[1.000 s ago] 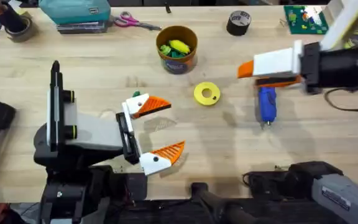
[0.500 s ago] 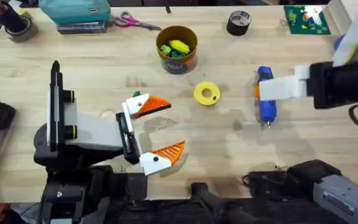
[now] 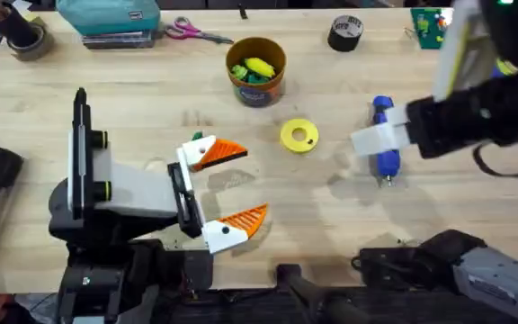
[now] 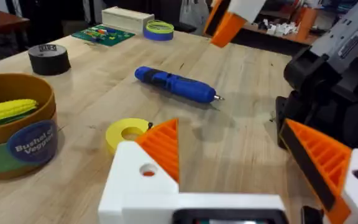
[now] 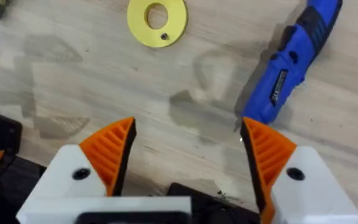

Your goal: Pick up the gripper from the table and insert it into the empty holder that is missing its gripper. Then pick up a screw, insert it into the mounting hole, and use the screwdriver to tighten it. Finally, clean up the table by picking up the vegetable and placing it into the bucket.

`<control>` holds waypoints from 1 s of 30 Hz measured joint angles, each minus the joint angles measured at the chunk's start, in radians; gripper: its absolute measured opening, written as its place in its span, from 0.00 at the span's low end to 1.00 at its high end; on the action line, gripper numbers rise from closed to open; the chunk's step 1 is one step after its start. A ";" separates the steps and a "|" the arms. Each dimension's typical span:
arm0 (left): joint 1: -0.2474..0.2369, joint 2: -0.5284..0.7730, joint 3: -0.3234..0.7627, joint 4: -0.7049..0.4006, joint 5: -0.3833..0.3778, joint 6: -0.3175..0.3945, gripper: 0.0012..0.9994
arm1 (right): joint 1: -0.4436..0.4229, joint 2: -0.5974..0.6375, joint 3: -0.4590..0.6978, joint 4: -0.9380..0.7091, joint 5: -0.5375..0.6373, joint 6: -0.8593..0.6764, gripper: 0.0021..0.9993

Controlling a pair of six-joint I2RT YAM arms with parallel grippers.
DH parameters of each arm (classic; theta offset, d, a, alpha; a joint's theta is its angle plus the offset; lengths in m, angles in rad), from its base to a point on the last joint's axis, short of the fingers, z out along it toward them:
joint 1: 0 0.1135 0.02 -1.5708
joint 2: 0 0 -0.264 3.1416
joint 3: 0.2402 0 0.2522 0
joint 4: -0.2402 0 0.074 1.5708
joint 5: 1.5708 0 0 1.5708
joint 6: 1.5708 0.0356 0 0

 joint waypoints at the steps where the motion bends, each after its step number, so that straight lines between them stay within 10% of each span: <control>1: 0.000 0.000 0.000 0.000 0.000 0.000 0.99 | 0.003 0.020 0.006 0.004 0.002 0.000 1.00; 15: 0.000 0.000 0.000 0.000 0.000 0.000 0.99 | 0.087 0.379 0.095 0.176 0.006 0.000 1.00; 30: 0.000 0.000 0.000 0.000 0.000 0.000 0.99 | 0.109 0.461 -0.051 0.362 0.006 0.033 0.97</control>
